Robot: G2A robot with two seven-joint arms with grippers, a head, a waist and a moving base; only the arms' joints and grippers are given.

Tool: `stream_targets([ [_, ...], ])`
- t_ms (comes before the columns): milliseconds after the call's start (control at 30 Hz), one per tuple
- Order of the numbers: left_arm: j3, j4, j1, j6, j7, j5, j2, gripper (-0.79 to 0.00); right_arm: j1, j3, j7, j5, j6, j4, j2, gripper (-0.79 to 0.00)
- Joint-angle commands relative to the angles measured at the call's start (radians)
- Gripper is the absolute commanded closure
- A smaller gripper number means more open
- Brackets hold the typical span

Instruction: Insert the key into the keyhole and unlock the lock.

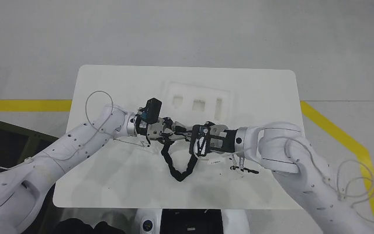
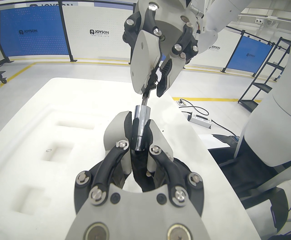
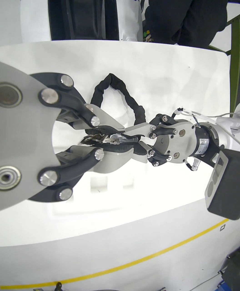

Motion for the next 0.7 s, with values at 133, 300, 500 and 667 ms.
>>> stream_targets([
  [133,-0.007,-0.005,0.005,0.0,0.0,0.004,0.002,0.0,-0.006,-0.001,-0.001,0.038,0.068,0.006,-0.001,0.0],
  [300,-0.015,-0.006,0.01,0.0,0.0,0.007,0.005,0.0,-0.008,0.006,-0.025,0.027,0.072,-0.013,0.0,-0.277],
  [500,-0.022,-0.009,0.017,0.0,0.0,0.008,0.007,0.0,-0.035,0.048,-0.063,-0.011,0.035,-0.038,0.01,-0.299],
  [667,-0.027,-0.01,0.02,0.0,0.0,0.011,0.008,0.0,-0.063,0.069,-0.068,-0.03,-0.018,-0.033,0.02,-0.302],
])
